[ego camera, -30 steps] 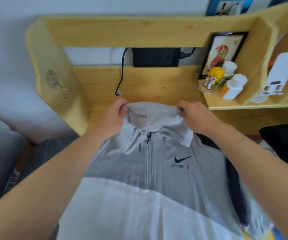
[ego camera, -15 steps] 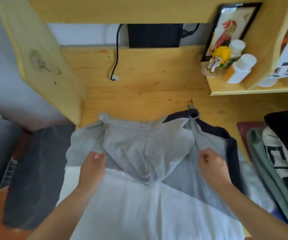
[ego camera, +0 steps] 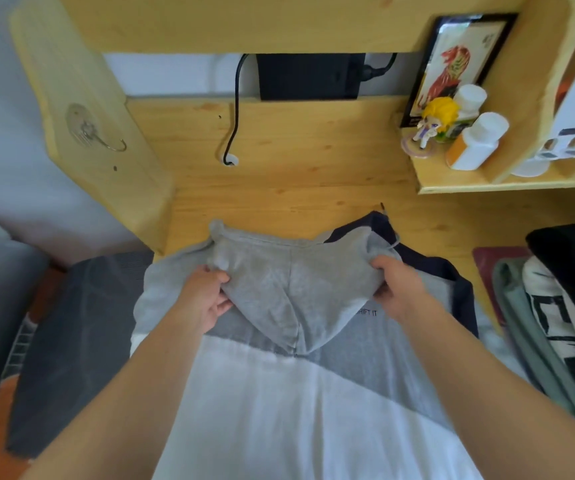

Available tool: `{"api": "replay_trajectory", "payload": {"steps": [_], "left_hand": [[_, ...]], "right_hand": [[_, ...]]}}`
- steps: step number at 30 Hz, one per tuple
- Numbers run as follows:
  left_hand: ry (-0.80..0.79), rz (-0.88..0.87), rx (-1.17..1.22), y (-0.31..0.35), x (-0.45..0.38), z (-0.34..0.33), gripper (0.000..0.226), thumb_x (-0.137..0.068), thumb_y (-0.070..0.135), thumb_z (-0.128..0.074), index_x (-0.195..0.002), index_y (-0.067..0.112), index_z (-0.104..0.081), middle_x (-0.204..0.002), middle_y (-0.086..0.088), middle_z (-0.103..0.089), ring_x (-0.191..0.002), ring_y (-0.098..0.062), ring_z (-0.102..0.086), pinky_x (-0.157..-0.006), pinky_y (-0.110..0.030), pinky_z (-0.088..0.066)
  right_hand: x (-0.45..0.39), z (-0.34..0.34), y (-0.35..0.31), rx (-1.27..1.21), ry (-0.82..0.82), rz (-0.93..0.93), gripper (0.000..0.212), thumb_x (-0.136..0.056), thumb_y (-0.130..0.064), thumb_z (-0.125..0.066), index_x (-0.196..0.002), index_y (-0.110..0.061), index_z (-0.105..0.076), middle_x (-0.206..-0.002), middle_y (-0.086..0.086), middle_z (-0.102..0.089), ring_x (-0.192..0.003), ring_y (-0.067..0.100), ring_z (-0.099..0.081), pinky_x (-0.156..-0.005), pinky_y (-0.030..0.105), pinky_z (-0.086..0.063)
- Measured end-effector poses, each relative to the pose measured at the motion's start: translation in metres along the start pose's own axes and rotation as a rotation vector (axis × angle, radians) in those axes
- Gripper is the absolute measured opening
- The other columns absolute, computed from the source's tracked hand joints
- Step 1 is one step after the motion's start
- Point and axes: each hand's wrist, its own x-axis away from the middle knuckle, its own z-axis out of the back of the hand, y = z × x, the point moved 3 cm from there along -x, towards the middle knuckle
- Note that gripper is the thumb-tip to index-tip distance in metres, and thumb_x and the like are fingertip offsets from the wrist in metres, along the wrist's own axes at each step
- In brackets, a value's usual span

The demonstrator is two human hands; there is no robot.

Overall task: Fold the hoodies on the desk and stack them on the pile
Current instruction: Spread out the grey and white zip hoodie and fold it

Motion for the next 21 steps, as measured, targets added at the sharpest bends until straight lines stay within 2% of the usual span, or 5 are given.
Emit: {"api": "replay_trajectory", "payload": {"steps": [3,7,12,16,21], "left_hand": [[-0.056,-0.135,0.254,0.014,0.003,0.013,0.066,-0.076,-0.022,-0.032,-0.122,0.015,-0.062,-0.11,-0.003,-0.071,-0.099,-0.025,-0.069,-0.083,-0.037,-0.056],[-0.032,0.017,0.478,0.003,-0.008,0.024,0.014,-0.091,0.016,-0.052,-0.098,0.005,-0.059,-0.106,-0.012,-0.063,-0.091,-0.032,-0.064,-0.087,-0.049,-0.058],[0.117,0.16,-0.075,0.019,-0.02,0.013,0.07,-0.089,0.074,-0.055,-0.105,0.006,-0.059,-0.102,-0.011,-0.065,-0.093,-0.03,-0.068,-0.08,-0.044,-0.057],[0.012,0.096,-0.165,0.035,-0.034,-0.006,0.029,-0.104,0.038,-0.056,-0.119,0.014,-0.055,-0.107,-0.012,-0.065,-0.103,-0.028,-0.066,-0.097,-0.043,-0.053],[0.095,-0.13,0.24,0.036,-0.035,0.003,0.025,-0.081,-0.003,-0.055,-0.097,0.014,-0.065,-0.112,-0.005,-0.07,-0.095,-0.019,-0.069,-0.079,-0.031,-0.055]], "right_hand": [[0.001,0.007,-0.011,-0.134,-0.015,0.137,0.038,-0.081,0.001,-0.056,-0.119,0.0,-0.062,-0.119,0.018,-0.067,-0.102,0.025,-0.063,-0.086,0.038,-0.053],[-0.015,0.01,0.001,-0.154,-0.012,0.021,0.048,-0.083,0.009,-0.045,-0.128,-0.001,-0.059,-0.125,0.017,-0.065,-0.115,0.032,-0.064,-0.093,0.044,-0.055],[-0.019,-0.002,-0.001,-0.172,-0.028,-0.008,0.028,-0.099,-0.021,-0.064,-0.126,-0.02,-0.057,-0.111,0.008,-0.069,-0.1,0.026,-0.068,-0.073,0.043,-0.058],[-0.029,-0.005,-0.009,-0.108,-0.03,0.031,0.037,-0.099,-0.006,-0.059,-0.135,-0.016,-0.058,-0.121,0.01,-0.069,-0.106,0.028,-0.068,-0.085,0.047,-0.058],[-0.03,0.0,-0.011,-0.17,-0.074,0.054,0.031,-0.105,0.001,-0.041,-0.132,-0.008,-0.055,-0.118,0.013,-0.066,-0.103,0.027,-0.066,-0.078,0.043,-0.057]]}}
